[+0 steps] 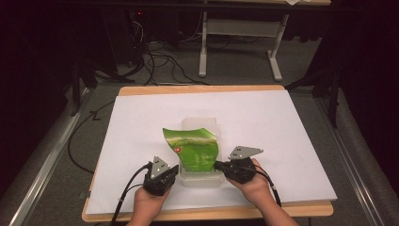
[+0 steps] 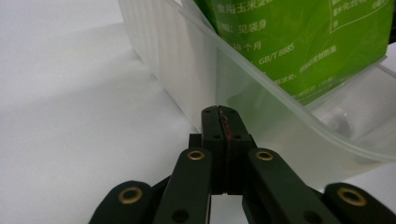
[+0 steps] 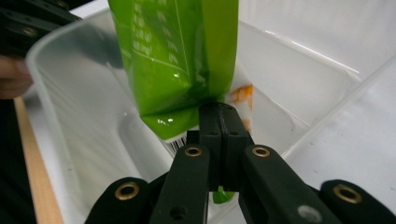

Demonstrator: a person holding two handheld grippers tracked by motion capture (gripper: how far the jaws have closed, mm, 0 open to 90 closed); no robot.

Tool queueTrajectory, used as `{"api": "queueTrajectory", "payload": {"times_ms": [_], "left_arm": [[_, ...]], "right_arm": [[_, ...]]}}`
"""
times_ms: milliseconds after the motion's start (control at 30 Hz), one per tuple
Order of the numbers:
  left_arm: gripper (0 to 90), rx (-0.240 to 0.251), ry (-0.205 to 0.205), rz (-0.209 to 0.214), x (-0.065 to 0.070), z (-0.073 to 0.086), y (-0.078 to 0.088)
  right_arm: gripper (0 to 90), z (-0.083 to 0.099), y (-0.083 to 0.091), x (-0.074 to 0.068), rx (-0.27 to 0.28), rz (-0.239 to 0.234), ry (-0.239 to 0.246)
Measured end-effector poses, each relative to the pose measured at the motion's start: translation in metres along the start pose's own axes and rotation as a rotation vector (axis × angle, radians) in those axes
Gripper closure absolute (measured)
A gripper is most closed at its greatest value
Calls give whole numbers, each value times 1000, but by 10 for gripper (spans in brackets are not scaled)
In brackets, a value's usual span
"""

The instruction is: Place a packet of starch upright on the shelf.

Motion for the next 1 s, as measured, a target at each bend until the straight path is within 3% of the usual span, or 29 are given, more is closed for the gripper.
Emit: {"api": "queueTrajectory", "payload": {"times_ms": [267,433,500,567,700,867,1000], "left_arm": [[887,5,-3,-8,0,0,1],[889,3,-9,-14,0,0,1],[892,1,-11,-14,0,0,0],[898,0,-11,-9,1,0,0],[900,0,-11,-6,1,0,0],[900,1,-14,-10,1,0,1],[900,1,-14,-11,1,0,1]], "right_arm": [[874,-9,29,5,115,-9,-41],[663,-21,42,0,217,-102,-66],[536,-27,42,-4,237,-110,-66],[491,-33,38,-6,251,-108,-74],[539,-38,22,-7,227,-104,-79],[815,-34,12,-11,194,-116,-46],[848,-29,12,-9,183,-105,-47]]}}
Point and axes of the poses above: each handheld gripper's, and its own axes: y roughly backward along the jaws, z roughly out of its underside, x roughly to its right, the point moved 3 cm from there along -y, roughly forward along the jaws, and after that the axes turned 10 degrees about -y, right-handed, at the moved point
